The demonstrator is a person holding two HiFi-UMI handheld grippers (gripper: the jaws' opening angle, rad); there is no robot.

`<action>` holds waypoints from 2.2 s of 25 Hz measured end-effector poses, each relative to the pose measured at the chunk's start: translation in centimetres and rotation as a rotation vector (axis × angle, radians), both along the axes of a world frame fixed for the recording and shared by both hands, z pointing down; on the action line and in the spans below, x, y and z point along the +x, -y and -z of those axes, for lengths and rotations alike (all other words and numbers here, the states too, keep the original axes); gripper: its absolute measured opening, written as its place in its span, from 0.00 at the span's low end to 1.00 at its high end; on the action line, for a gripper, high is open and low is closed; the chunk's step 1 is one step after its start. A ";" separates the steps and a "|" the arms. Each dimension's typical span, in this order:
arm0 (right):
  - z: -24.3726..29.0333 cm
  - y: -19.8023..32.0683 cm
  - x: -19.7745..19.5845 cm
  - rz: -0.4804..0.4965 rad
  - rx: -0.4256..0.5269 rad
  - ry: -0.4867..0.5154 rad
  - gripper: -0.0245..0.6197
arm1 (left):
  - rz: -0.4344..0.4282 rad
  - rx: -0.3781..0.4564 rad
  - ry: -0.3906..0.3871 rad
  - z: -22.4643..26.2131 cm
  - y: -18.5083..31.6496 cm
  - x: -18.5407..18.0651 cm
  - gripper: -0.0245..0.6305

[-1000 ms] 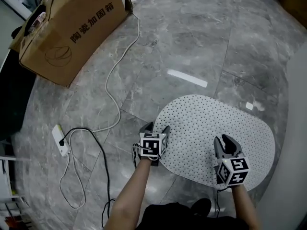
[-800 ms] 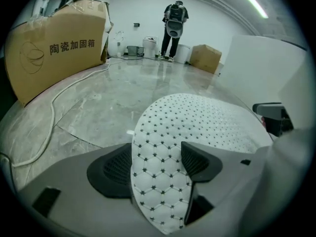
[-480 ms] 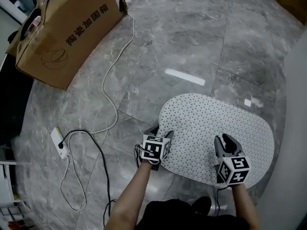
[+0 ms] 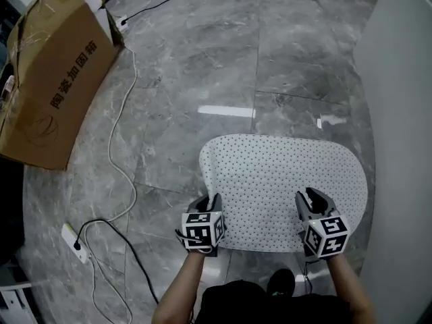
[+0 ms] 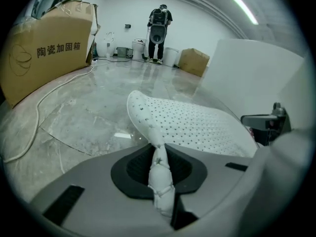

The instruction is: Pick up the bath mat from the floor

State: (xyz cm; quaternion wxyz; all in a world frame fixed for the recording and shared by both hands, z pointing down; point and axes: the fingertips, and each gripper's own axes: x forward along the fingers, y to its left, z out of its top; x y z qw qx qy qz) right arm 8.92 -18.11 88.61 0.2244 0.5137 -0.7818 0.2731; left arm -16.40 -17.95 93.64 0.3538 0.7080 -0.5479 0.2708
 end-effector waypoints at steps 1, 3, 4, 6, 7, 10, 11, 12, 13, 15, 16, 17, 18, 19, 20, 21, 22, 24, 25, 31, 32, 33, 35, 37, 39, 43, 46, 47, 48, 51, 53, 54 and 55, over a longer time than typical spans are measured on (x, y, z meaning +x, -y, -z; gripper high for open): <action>-0.1 -0.5 1.5 -0.032 -0.005 -0.010 0.23 | -0.016 -0.001 -0.010 0.3 0.0 0.4 0.09; -0.5 -1.7 4.6 -0.109 -0.017 -0.031 0.23 | -0.064 -0.006 -0.021 0.8 0.2 1.2 0.08; -0.7 -2.3 6.2 -0.148 -0.023 -0.041 0.22 | -0.090 -0.008 -0.021 1.0 0.2 1.6 0.08; -0.9 -3.3 9.3 -0.218 -0.031 -0.059 0.22 | -0.123 -0.012 -0.016 1.6 0.2 2.3 0.08; -1.0 -3.8 10.7 -0.248 -0.034 -0.070 0.23 | -0.132 -0.016 -0.020 1.8 0.2 2.7 0.08; -1.0 -5.8 15.0 -0.344 -0.055 -0.121 0.23 | -0.167 -0.029 -0.061 2.7 0.5 5.1 0.07; -1.0 -6.5 16.3 -0.376 -0.063 -0.137 0.23 | -0.186 -0.029 -0.074 3.0 0.7 6.3 0.07; -0.9 -7.2 17.5 -0.405 -0.071 -0.151 0.23 | -0.207 -0.027 -0.082 3.2 1.0 7.6 0.07; -0.9 -7.7 18.6 -0.430 -0.077 -0.162 0.23 | -0.226 -0.024 -0.087 3.4 1.3 8.9 0.07; -1.1 -8.5 20.2 -0.465 -0.088 -0.179 0.23 | -0.258 -0.025 -0.093 3.6 1.9 11.2 0.07; -1.2 -8.8 20.9 -0.475 -0.093 -0.187 0.23 | -0.270 -0.028 -0.098 3.6 2.1 12.3 0.07; -1.3 -9.0 21.4 -0.483 -0.100 -0.196 0.23 | -0.283 -0.032 -0.105 3.7 2.3 13.3 0.07; -1.4 -9.2 22.0 -0.488 -0.109 -0.205 0.23 | -0.297 -0.036 -0.113 3.7 2.4 14.2 0.07; -1.6 -9.4 22.5 -0.494 -0.121 -0.212 0.23 | -0.314 -0.039 -0.120 3.6 2.5 15.2 0.07; -1.8 -9.5 23.0 -0.502 -0.133 -0.217 0.23 | -0.333 -0.042 -0.126 3.6 2.6 16.2 0.07; -2.0 -9.6 23.6 -0.512 -0.144 -0.218 0.23 | -0.353 -0.044 -0.130 3.6 2.7 17.1 0.07; -2.3 -9.6 24.2 -0.522 -0.155 -0.219 0.23 | -0.372 -0.046 -0.133 3.5 2.7 18.0 0.07; -2.7 -9.5 25.4 -0.534 -0.175 -0.223 0.23 | -0.407 -0.049 -0.137 3.6 2.6 19.6 0.07; -2.9 -9.4 25.9 -0.535 -0.186 -0.225 0.25 | -0.421 -0.050 -0.137 3.6 2.6 20.3 0.07; -4.1 -8.2 28.2 -0.489 -0.243 -0.251 0.40 | -0.447 -0.085 -0.160 3.3 2.6 22.4 0.07; -4.3 -8.0 28.3 -0.481 -0.252 -0.251 0.42 | -0.454 -0.089 -0.163 3.2 2.5 22.6 0.07; -4.6 -7.8 28.3 -0.471 -0.261 -0.252 0.43 | -0.460 -0.093 -0.164 3.0 2.5 22.7 0.07; -5.2 -7.5 28.1 -0.455 -0.279 -0.251 0.46 | -0.465 -0.101 -0.167 2.7 2.6 22.8 0.07; -5.8 -7.3 28.0 -0.448 -0.292 -0.244 0.47 | -0.463 -0.107 -0.171 2.5 2.6 22.8 0.07; -6.2 -7.1 27.9 -0.452 -0.302 -0.229 0.48 | -0.461 -0.108 -0.178 2.4 2.7 22.9 0.07; -7.0 -6.8 28.2 -0.445 -0.327 -0.243 0.49 | -0.463 -0.112 -0.195 2.2 2.7 23.2 0.07; -7.5 -6.6 28.2 -0.433 -0.352 -0.222 0.49 | -0.456 -0.117 -0.208 1.9 2.8 23.4 0.07; -7.6 -6.6 28.1 -0.434 -0.359 -0.202 0.49 | -0.452 -0.118 -0.214 1.9 2.8 23.5 0.07; -7.6 -6.6 28.0 -0.437 -0.364 -0.180 0.49 | -0.448 -0.118 -0.219 1.8 2.9 23.5 0.07; -7.6 -6.6 27.9 -0.429 -0.384 -0.143 0.49 | -0.435 -0.122 -0.235 1.8 3.0 23.1 0.07; -7.6 -6.6 27.8 -0.401 -0.408 -0.126 0.49 | -0.427 -0.122 -0.247 1.9 3.1 22.9 0.07; -7.6 -6.6 27.7 -0.385 -0.418 -0.115 0.49 | -0.423 -0.121 -0.252 2.0 3.2 22.7 0.07; -7.6 -6.6 27.5 -0.369 -0.427 -0.101 0.49 | -0.419 -0.122 -0.257 2.1 3.2 22.5 0.07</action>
